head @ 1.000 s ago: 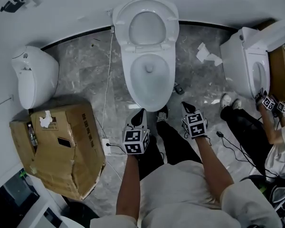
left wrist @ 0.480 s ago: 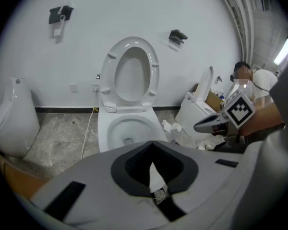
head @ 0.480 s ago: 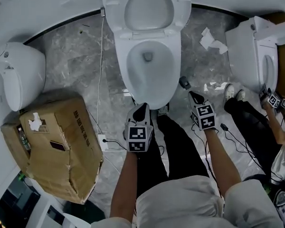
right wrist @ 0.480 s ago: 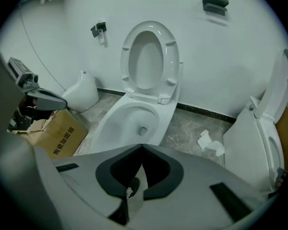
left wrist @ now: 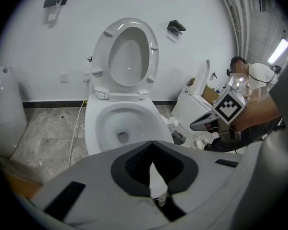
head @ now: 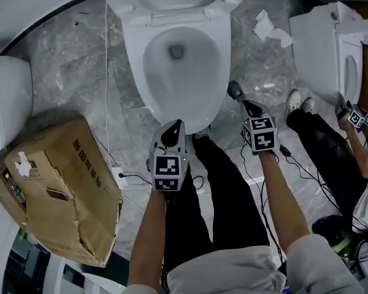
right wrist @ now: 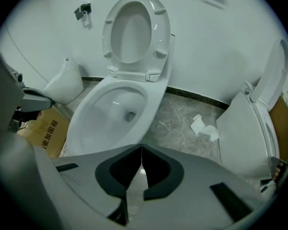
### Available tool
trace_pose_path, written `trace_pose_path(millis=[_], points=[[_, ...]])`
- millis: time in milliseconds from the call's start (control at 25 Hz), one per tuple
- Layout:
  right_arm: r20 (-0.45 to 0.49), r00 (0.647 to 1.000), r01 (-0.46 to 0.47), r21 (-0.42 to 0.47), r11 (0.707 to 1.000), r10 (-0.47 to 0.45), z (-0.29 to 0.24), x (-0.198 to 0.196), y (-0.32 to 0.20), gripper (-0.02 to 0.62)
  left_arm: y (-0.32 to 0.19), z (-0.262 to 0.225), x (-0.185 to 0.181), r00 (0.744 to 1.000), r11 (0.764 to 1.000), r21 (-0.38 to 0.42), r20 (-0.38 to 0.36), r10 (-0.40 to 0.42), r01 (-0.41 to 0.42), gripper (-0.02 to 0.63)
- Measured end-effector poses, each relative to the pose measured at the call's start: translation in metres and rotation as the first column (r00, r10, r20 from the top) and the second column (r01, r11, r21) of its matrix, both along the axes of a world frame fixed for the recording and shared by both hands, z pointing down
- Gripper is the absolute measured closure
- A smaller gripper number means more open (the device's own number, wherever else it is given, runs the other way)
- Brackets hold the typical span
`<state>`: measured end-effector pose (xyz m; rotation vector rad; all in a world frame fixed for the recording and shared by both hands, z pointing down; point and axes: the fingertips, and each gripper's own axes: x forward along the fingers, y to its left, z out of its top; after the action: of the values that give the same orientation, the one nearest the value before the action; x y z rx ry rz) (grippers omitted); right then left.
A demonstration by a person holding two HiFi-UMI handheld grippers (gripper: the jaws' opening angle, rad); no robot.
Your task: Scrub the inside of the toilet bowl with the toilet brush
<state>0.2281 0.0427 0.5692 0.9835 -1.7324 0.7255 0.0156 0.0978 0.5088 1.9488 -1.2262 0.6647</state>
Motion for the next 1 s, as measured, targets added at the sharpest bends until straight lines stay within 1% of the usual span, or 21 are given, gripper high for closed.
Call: trace_pose_path(millis=[80,120,200,400,520,600,640,680,760,840,880,1000], points=[[-0.014,1.000,-0.001,-0.013,1.000,0.001,0.014,0.003,-0.002,0.556,0.001,0.009,0.004,1.000,1.000,0.001,-0.009,0.024,-0.024,0.584],[-0.021,1.000,0.006,-0.023,1.000,-0.006,0.021,0.003,-0.003,0.534,0.001,0.014,0.005,0.999,0.999,0.000,-0.010,0.035,-0.035,0.584],[-0.033,0.999,0.019,-0.036,0.999,-0.020,0.033,0.003,-0.005,0.525,0.003,0.023,0.005,0.999,0.999,-0.009,-0.007,0.051,-0.051,0.584],[-0.067,0.998,0.012,-0.028,1.000,-0.014,0.043,0.009,-0.014,0.491,0.007,0.029,-0.002,0.996,0.996,-0.021,0.005,0.091,-0.091,0.584],[-0.091,0.995,0.028,-0.046,0.999,-0.032,0.051,0.011,-0.018,0.382,0.003,0.029,-0.011,0.996,0.996,-0.026,0.015,0.090,-0.090,0.584],[-0.091,0.995,0.032,-0.068,0.997,-0.038,0.057,0.012,-0.021,0.352,-0.003,0.031,-0.018,0.995,0.995,-0.026,0.028,0.095,-0.094,0.584],[-0.090,0.995,0.035,-0.082,0.996,-0.042,0.061,0.012,-0.022,0.317,-0.006,0.031,-0.021,0.994,0.995,-0.024,0.035,0.100,-0.099,0.584],[-0.086,0.995,0.037,-0.097,0.995,-0.046,0.066,0.011,-0.022,0.298,-0.009,0.031,-0.024,0.994,0.994,-0.021,0.041,0.106,-0.105,0.584],[-0.070,0.997,0.035,-0.131,0.991,-0.045,0.079,0.011,-0.023,0.218,-0.016,0.032,-0.029,0.992,0.993,-0.016,0.053,0.115,-0.115,0.584],[-0.063,0.997,0.038,-0.163,0.986,-0.049,0.091,0.014,-0.024,0.209,-0.023,0.035,-0.032,0.989,0.992,-0.011,0.067,0.128,-0.128,0.584],[-0.070,0.995,0.053,-0.178,0.983,-0.066,0.098,0.015,-0.024,0.209,-0.026,0.037,-0.034,0.988,0.991,-0.008,0.074,0.134,-0.134,0.584],[-0.107,0.982,0.126,-0.229,0.965,-0.154,0.117,0.015,-0.020,0.209,-0.033,0.037,-0.037,0.987,0.991,0.000,0.086,0.135,-0.136,0.584]])
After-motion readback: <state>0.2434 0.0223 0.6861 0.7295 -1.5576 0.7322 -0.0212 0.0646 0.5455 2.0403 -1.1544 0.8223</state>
